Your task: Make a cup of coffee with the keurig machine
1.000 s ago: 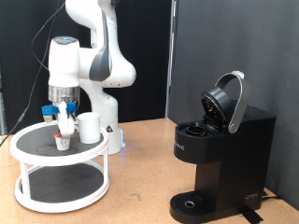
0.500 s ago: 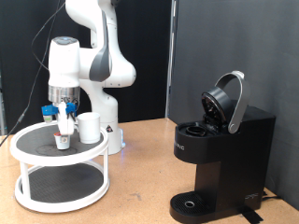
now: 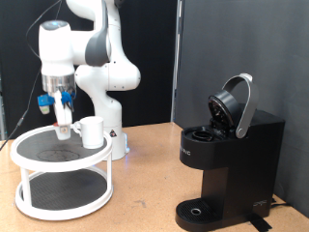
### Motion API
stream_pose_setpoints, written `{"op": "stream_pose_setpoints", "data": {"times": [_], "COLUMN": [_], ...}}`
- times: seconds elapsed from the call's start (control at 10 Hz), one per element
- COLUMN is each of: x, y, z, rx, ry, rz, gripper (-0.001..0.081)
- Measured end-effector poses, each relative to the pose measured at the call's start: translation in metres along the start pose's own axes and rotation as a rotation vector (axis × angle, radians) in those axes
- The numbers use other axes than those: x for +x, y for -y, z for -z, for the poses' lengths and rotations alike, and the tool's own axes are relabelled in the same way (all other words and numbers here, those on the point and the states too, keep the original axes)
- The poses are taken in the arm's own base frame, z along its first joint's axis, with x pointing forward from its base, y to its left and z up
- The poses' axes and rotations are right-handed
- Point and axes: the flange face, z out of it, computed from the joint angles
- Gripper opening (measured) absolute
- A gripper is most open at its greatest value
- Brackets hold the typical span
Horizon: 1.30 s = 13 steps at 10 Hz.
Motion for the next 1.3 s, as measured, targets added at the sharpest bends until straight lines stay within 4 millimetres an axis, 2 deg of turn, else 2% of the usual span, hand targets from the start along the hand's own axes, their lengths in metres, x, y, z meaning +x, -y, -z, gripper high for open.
{"op": "stream_pose_setpoints", "data": {"times": [0.1, 0.4, 0.7, 0.9, 1.0, 1.3], "x": [0.002, -0.005, -0.036, -0.061, -0.07, -0.072], "y": [0.0, -0.002, -0.001, -0.004, -0.007, -0.01], "z": [0.009, 0.011, 0.045, 0.064, 0.068, 0.067], "rx": [-0.005, -0.04, -0.092, -0.095, -0.094, -0.145], "ry": [0.0, 0.094, 0.374, 0.416, 0.404, 0.494], "rz": [-0.002, -0.001, 0.032, 0.016, -0.005, 0.037], "gripper": [0.0387, 0.0388, 0.0388, 0.0388, 0.0388, 0.0388]}}
